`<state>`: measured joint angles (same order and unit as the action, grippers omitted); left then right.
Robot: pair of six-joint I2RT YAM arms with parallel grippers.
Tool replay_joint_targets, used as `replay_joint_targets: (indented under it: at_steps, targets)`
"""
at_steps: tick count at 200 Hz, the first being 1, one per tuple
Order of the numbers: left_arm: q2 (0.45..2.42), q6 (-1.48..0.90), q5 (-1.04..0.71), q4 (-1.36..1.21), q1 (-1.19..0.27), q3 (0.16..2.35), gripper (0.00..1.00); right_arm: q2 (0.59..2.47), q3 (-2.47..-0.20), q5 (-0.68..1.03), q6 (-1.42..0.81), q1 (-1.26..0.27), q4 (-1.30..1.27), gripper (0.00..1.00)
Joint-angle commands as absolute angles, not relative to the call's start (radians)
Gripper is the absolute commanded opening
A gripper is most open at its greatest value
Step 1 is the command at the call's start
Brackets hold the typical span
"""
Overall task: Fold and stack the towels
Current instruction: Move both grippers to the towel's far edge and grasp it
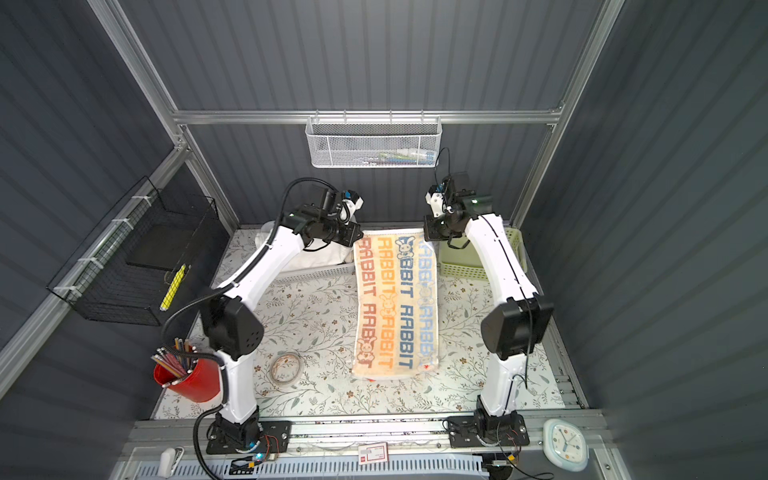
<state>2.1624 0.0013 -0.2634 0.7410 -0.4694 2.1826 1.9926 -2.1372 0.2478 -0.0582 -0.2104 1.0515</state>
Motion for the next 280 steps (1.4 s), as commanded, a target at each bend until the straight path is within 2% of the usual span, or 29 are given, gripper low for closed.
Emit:
replay_joint_targets:
  at_steps: [1, 17, 43, 107, 155, 194, 213, 240, 280]
  targets:
    - [2.324, 0.046, -0.280, 0.801, -0.460, 2.353, 0.00, 2.075, -2.184, 0.269, -0.051, -0.205, 1.028, 0.00]
    - [2.437, 0.047, -0.273, 0.806, -0.457, 2.434, 0.00, 2.126, -2.171, 0.261, -0.051, -0.206, 0.997, 0.00]
    - [2.509, 0.064, -0.218, 0.773, -0.453, 2.438, 0.00, 2.165, -2.126, 0.255, -0.048, -0.215, 0.939, 0.00]
    - [2.452, 0.136, -0.050, 0.785, -0.416, 2.310, 0.00, 2.179, -1.983, 0.279, -0.060, -0.265, 0.847, 0.00]
    - [2.448, 0.142, -0.030, 0.789, -0.364, 2.319, 0.00, 2.223, -2.045, 0.234, -0.023, -0.267, 0.837, 0.00]
    - [2.420, 0.079, -0.130, 0.730, -0.369, 2.344, 0.00, 2.297, -2.203, 0.218, 0.018, -0.257, 0.881, 0.00]
    - [2.362, 0.071, -0.154, 0.697, -0.387, 2.264, 0.00, 2.309, -2.258, 0.230, 0.032, -0.252, 0.940, 0.00]
    - [2.234, 0.084, -0.139, 0.679, -0.435, 2.087, 0.00, 2.236, -2.208, 0.183, 0.047, -0.250, 1.009, 0.00]
    - [1.988, 0.009, -0.116, 0.544, -0.550, 1.697, 0.00, 1.960, -1.774, 0.215, 0.039, -0.253, 0.925, 0.00]
